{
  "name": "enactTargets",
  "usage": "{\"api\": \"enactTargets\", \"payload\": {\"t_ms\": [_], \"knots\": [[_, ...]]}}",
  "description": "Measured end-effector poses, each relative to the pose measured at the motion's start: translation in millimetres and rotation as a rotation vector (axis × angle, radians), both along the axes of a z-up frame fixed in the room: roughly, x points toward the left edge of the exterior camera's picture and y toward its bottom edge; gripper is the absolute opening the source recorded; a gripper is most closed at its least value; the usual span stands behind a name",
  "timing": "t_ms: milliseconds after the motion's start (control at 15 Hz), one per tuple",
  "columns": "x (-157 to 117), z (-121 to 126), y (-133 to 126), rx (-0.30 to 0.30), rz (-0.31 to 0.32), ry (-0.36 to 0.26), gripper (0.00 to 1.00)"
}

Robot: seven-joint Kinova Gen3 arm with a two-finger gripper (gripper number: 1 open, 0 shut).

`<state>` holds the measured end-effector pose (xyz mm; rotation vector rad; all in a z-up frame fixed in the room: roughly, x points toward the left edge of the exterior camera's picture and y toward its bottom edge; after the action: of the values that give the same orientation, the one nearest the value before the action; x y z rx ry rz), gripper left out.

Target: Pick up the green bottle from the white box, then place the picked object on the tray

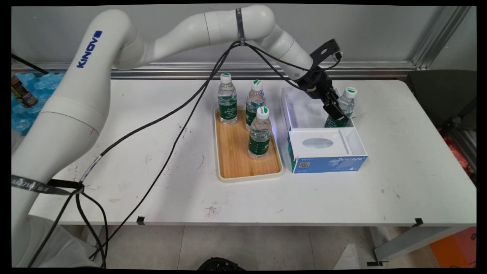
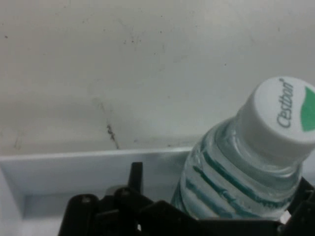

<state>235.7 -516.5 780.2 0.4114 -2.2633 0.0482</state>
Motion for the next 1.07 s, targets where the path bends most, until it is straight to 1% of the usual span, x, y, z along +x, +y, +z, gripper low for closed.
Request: {"api": "enactTargets", "payload": {"t_ms": [200,267,667,933,1067], "knots": [[-3.9,-2.5,-1.8,0.012,0.005,0.012,1.00],[-4.6,-3.0,-2.2,0.014,0.006,0.016,0.00],[-0.1,1.4,-1.3,0.006,0.017,0.028,0.00],[7.1,14.9,2.4,-0.020,0.031,0.033,0.00],[13.1,29.4,6.6,-0.044,0.042,0.037,0.00]]}}
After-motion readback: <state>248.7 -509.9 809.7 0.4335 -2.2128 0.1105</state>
